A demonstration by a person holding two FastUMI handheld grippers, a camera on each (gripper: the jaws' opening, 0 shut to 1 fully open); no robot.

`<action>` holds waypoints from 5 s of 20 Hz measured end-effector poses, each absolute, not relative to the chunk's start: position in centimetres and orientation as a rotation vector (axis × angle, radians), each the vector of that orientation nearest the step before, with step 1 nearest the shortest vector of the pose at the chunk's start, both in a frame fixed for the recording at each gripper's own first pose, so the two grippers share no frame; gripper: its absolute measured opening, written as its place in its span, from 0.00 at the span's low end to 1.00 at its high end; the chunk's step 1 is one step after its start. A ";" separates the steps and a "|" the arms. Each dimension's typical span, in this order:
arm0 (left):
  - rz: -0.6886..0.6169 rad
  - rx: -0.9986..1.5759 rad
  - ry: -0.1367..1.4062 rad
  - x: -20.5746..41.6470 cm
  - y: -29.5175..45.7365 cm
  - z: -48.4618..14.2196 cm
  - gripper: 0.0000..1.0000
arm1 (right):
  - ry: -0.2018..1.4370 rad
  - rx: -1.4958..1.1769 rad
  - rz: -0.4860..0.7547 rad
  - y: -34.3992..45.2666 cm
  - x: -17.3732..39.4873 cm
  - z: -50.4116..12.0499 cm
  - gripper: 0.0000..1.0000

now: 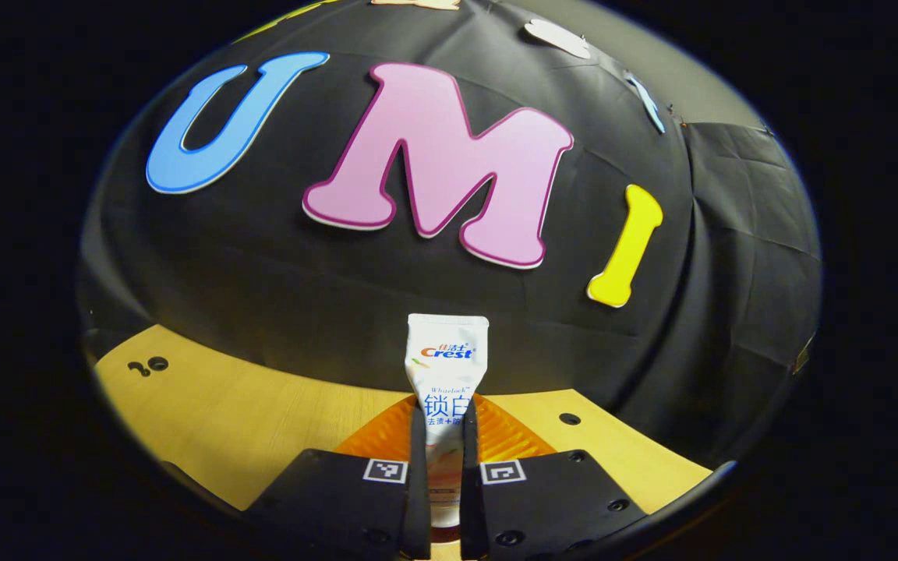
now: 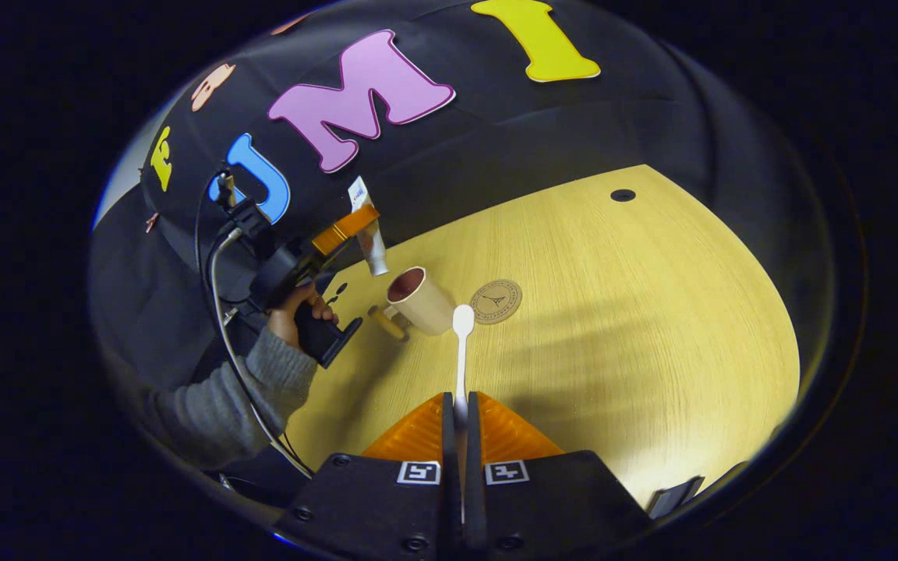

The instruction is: Put the toothbrush and toothpaste on the desktop into the cup, then pick up the cup and place it on the coaster on the desktop.

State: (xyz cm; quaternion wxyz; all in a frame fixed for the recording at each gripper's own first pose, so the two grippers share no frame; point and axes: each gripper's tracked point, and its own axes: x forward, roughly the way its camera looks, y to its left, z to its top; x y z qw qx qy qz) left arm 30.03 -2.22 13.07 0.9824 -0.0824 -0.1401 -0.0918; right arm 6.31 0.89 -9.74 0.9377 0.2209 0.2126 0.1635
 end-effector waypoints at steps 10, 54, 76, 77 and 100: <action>-0.154 -0.176 -0.105 31.6 -2.6 6.9 0.28 | 0.355 0.460 0.352 0.7 9.9 -5.7 0.06; 0.022 -0.236 0.116 7.8 1.3 -2.8 0.73 | -0.062 0.428 0.536 13.7 32.9 -1.3 0.06; -0.121 -0.087 0.447 17.2 2.3 -3.4 0.73 | 0.255 0.524 0.463 5.4 17.1 -8.1 0.51; -0.137 -0.040 0.455 17.7 2.4 -3.4 0.73 | 0.260 0.525 0.455 4.7 16.4 -8.3 0.51; -0.304 0.461 0.721 28.2 1.1 -5.4 0.69 | 0.333 0.641 0.237 -5.8 8.4 -13.6 0.58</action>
